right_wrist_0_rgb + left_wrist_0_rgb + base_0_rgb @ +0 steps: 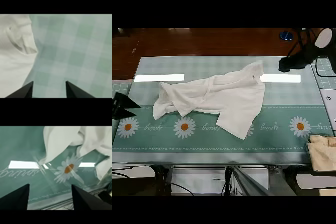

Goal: Fold the shirts.

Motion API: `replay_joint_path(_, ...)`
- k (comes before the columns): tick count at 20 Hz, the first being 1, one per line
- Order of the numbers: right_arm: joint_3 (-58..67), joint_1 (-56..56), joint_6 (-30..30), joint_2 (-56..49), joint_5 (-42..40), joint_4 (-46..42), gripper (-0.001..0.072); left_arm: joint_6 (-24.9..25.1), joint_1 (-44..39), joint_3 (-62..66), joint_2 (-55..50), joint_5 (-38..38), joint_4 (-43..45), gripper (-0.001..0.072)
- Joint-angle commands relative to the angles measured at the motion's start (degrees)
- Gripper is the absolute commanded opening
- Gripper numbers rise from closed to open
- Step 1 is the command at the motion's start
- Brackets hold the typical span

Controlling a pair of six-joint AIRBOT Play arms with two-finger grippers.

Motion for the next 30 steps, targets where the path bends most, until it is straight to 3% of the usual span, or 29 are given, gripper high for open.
replay_joint_path(1,-3.89,-4.28,-2.16,0.13,2.14,4.72,0.0489,0.22,-4.04,-7.74,0.17,8.81,2.56,0.0689)
replay_joint_path(6,-4.55,-6.84,-3.06,0.15,3.19,7.74,0.0488,0.26,-8.41,-8.87,-0.48,18.95,2.56,0.0689)
replay_joint_path(9,-4.55,-6.84,-3.06,0.13,3.17,8.48,0.0488,0.68,-11.5,-8.85,-2.58,21.55,1.27,0.0688)
replay_joint_path(11,-4.55,-6.84,-3.04,0.13,3.17,8.85,0.0488,3.1,-13.9,-8.85,-4.02,22.36,-2.49,0.0648)
replay_joint_path(12,-4.55,-6.84,-2.99,0.13,3.21,8.85,0.0488,3.32,-14.88,-8.83,-4.46,22.88,-3.43,0.0479)
replay_joint_path(13,-4.55,-6.84,-2.8,0.13,3.39,8.85,0.0488,3.41,-15.63,-8.83,-4.72,23.15,-3.5,0.0187)
replay_joint_path(14,-4.55,-6.84,-2.71,0.13,3.78,8.85,0.0488,4.94,-15.96,-8.83,-4.74,22.77,-3.72,0.0032)
replay_joint_path(17,-4.66,-6.86,-3.17,0.13,5.62,8.83,0.049,5.88,-15.04,-8.81,-4.63,20.33,-3.69,0.0033)
replay_joint_path(18,-5.33,-7.17,-3.13,0.13,5.88,9.2,0.0571,5.88,-14.32,-8.81,-4.59,19.32,-3.72,0.0032)
replay_joint_path(19,-7.08,-8.0,-2.45,0.13,5.99,11.1,0.0591,5.9,-13.46,-8.81,-4.52,18.38,-3.72,0.0032)
replay_joint_path(24,-22.77,-11.02,-7.26,0.13,3.69,30.56,0.0591,7.15,-10.05,-8.79,-3.72,15.61,-3.76,0.0033)
replay_joint_path(30,-33.27,-8.24,-7.98,0.13,-2.03,34.53,0.059,7.13,-9.6,-8.76,-3.45,13.68,-5.79,0.0033)
